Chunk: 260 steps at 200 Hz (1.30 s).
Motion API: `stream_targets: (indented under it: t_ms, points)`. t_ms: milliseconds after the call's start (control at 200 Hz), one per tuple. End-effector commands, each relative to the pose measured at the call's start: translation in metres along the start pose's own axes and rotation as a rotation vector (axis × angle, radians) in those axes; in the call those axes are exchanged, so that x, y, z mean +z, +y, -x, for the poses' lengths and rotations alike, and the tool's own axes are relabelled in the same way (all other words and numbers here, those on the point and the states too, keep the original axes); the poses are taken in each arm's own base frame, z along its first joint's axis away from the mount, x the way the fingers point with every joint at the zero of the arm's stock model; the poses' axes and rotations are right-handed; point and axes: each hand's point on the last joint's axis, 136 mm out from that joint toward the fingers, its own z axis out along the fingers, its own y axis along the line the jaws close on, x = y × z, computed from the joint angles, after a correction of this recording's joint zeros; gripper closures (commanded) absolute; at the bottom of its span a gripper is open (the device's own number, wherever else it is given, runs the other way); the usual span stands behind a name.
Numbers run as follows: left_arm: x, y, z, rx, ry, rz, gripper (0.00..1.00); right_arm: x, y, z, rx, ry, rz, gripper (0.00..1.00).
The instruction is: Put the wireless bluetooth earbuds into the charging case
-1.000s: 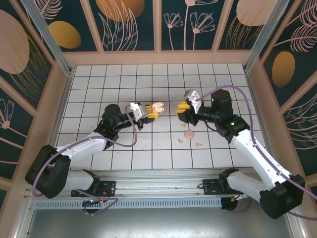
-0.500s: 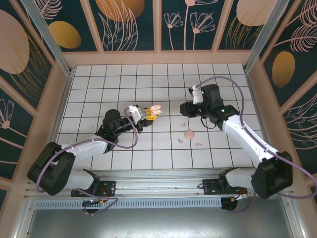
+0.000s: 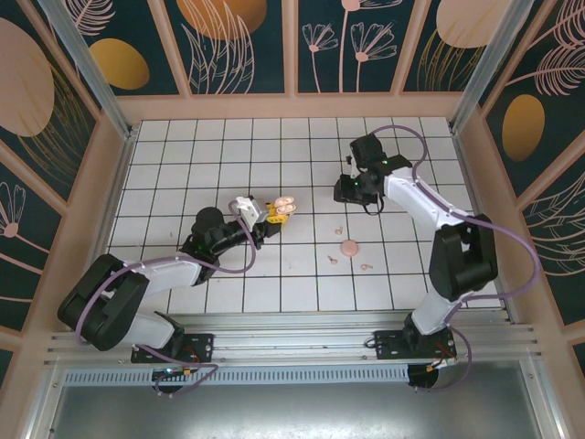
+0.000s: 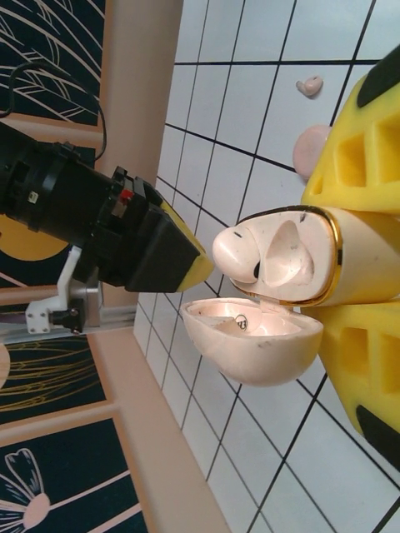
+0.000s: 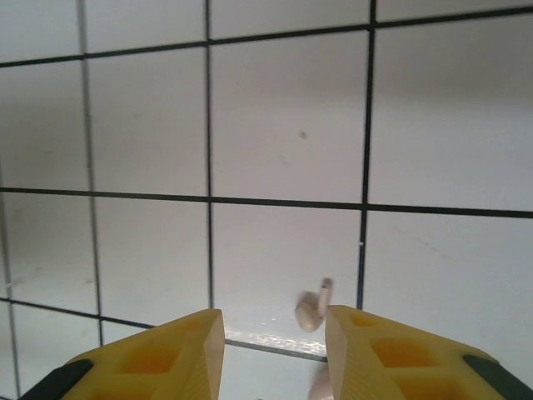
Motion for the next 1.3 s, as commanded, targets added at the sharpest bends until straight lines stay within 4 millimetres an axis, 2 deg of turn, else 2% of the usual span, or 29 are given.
stream_targets:
  t_ms: [0,180,616,961,1146,1296]
  points:
    - [-0.001,0.002,0.009,-0.013,-0.051,0.016,0.89,0.003,-0.020,-0.007,0.038,0.067,-0.117,0.60]
    - [-0.001,0.003,0.006,-0.021,-0.044,0.023,0.89,0.017,-0.033,-0.007,0.056,0.115,-0.186,0.57]
    - [0.000,0.003,0.004,-0.031,-0.037,0.023,0.89,0.043,-0.044,-0.008,0.109,0.173,-0.190,0.52]
    - [0.001,0.004,0.004,-0.033,-0.032,0.022,0.89,0.059,-0.040,-0.018,0.116,0.211,-0.148,0.51]
    - [0.002,0.003,0.003,-0.037,-0.027,0.014,0.89,0.057,-0.042,-0.018,0.135,0.210,-0.162,0.50]
    - [0.004,0.002,0.002,-0.039,-0.022,0.004,0.89,0.061,-0.032,-0.022,0.156,0.220,-0.115,0.49]
